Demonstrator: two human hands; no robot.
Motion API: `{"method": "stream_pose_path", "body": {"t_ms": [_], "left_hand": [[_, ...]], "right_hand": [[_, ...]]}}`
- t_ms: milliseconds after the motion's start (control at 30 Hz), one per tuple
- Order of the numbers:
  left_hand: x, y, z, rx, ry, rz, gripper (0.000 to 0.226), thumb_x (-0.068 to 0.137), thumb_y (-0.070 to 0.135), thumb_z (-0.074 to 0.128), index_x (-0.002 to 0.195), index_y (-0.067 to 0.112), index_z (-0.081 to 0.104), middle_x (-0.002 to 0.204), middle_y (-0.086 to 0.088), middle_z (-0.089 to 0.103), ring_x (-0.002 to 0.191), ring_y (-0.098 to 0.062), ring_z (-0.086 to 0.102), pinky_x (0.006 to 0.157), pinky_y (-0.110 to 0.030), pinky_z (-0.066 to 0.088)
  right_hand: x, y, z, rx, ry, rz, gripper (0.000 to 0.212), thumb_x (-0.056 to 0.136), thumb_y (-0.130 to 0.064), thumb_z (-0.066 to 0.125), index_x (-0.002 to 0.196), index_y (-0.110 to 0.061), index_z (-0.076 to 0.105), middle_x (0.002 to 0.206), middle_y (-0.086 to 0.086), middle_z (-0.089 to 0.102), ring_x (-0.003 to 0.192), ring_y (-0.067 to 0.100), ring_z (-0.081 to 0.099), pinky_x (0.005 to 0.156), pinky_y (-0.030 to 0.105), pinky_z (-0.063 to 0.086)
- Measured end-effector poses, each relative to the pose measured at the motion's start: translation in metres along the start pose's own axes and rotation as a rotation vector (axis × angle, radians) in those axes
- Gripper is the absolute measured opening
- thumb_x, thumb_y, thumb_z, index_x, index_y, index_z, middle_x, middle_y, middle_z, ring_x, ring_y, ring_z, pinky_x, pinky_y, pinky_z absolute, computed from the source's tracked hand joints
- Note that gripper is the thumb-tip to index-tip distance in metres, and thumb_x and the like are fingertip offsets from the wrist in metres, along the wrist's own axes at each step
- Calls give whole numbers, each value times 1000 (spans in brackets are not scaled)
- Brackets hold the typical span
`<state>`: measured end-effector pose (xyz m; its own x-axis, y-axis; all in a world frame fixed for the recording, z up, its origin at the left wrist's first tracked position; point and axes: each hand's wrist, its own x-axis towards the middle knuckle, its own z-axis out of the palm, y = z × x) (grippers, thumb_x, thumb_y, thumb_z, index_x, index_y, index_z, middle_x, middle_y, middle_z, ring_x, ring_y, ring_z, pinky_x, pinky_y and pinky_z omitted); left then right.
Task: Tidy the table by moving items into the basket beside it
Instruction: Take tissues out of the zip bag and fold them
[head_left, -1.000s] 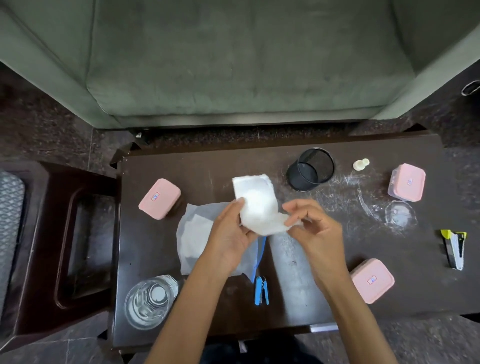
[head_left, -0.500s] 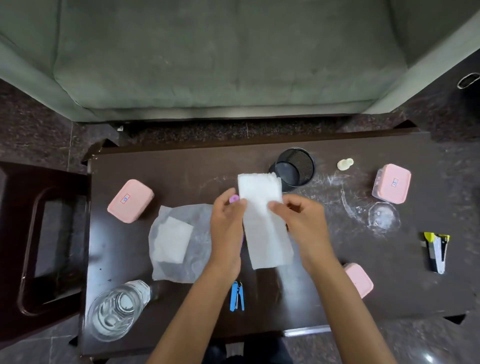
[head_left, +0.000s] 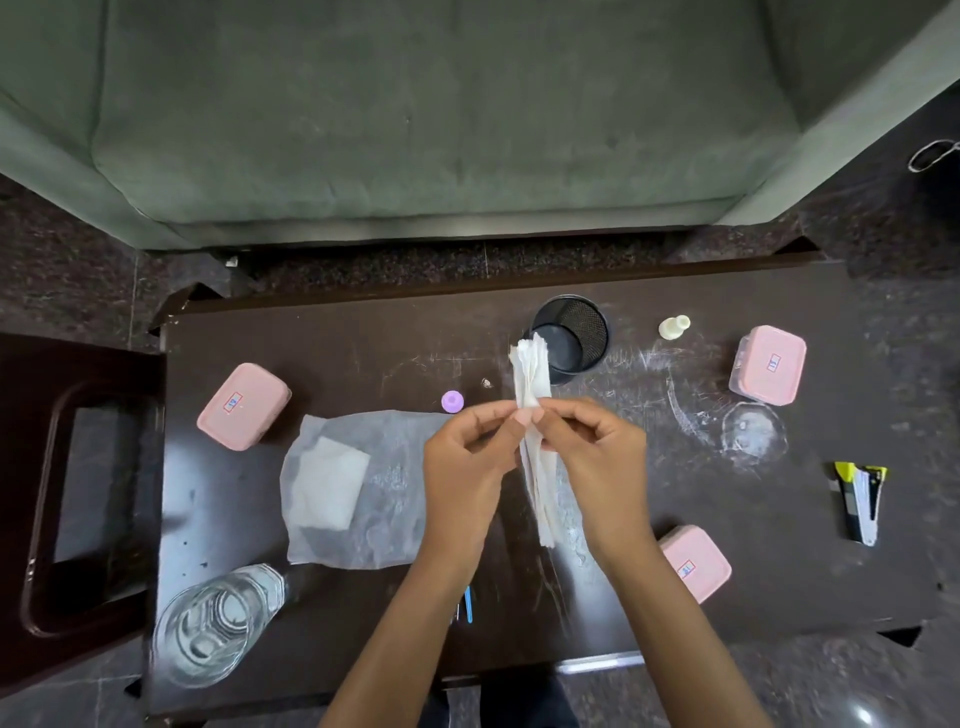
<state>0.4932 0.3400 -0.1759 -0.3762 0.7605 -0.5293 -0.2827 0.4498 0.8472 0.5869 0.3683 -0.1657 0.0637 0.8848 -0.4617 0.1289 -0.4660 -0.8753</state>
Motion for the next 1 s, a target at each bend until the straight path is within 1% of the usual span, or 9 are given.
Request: {"method": "stream_pose_path", "body": {"t_ms": [167, 300, 367, 433, 533, 633, 767, 933, 1000], "left_hand": [[-4, -2, -1, -71, 19, -1, 13, 83, 14, 66, 77, 24, 73, 76, 3, 75, 79, -17, 72, 66, -20, 55], [-4, -2, -3, -163, 65, -109, 12, 88, 15, 60, 81, 22, 66, 67, 13, 71, 73, -11, 69, 61, -18, 55], [-2, -4, -5, -184, 78, -145, 12, 89, 13, 59, 84, 23, 61, 64, 15, 68, 74, -12, 66, 64, -22, 57], [-2, -7, -6, -92, 65, -73, 16, 89, 8, 58, 85, 24, 58, 66, 14, 67, 75, -12, 65, 69, -25, 55], [-6, -7, -6, 64, -5, 67, 21, 88, 7, 58, 81, 26, 65, 76, 13, 69, 79, -4, 65, 72, -17, 52], [-7, -6, -7, 82, -39, 129, 16, 82, 13, 68, 85, 28, 67, 80, 15, 70, 78, 2, 66, 68, -8, 48], [-4, -10, -8, 92, 11, 83, 12, 79, 18, 71, 80, 29, 69, 71, 22, 71, 76, 1, 67, 66, -8, 48], [-3, -14, -10, -26, 102, -84, 6, 86, 22, 63, 84, 28, 65, 84, 14, 68, 85, -10, 65, 78, -20, 52], [-4, -14, -11, -18, 119, -72, 11, 88, 20, 61, 85, 30, 59, 84, 16, 65, 85, -9, 64, 78, -19, 52]], "right_hand": [[1, -5, -4, 78, -57, 61, 11, 80, -1, 66, 79, -8, 73, 83, 6, 70, 71, 6, 63, 67, 17, 49], [0, -10, -4, 271, -29, 226, 19, 81, 2, 62, 70, -11, 72, 64, 2, 65, 56, 10, 55, 55, 19, 47], [1, -10, -3, 345, -19, 304, 22, 81, 2, 62, 65, -11, 68, 62, 3, 62, 56, 15, 53, 57, 25, 46], [0, -9, -2, 350, -24, 308, 19, 80, 3, 63, 67, -9, 66, 62, 5, 61, 57, 17, 52, 60, 28, 44], [-2, -7, 0, 302, -67, 249, 17, 78, 5, 65, 68, -7, 69, 59, 3, 63, 55, 12, 52, 60, 23, 44], [-2, -7, -3, 356, -97, 290, 18, 77, 7, 63, 66, -5, 70, 56, 4, 62, 55, 12, 50, 61, 22, 44], [0, -7, -5, 434, -114, 387, 18, 79, 6, 61, 66, -5, 68, 55, 3, 61, 55, 11, 53, 58, 20, 46], [2, -5, -5, 539, -83, 480, 13, 81, 3, 60, 72, -6, 65, 56, 1, 58, 52, 10, 54, 52, 18, 49], [1, -4, -5, 539, -82, 451, 14, 82, 3, 59, 73, -5, 66, 61, 4, 58, 54, 11, 53, 52, 18, 49]]}}
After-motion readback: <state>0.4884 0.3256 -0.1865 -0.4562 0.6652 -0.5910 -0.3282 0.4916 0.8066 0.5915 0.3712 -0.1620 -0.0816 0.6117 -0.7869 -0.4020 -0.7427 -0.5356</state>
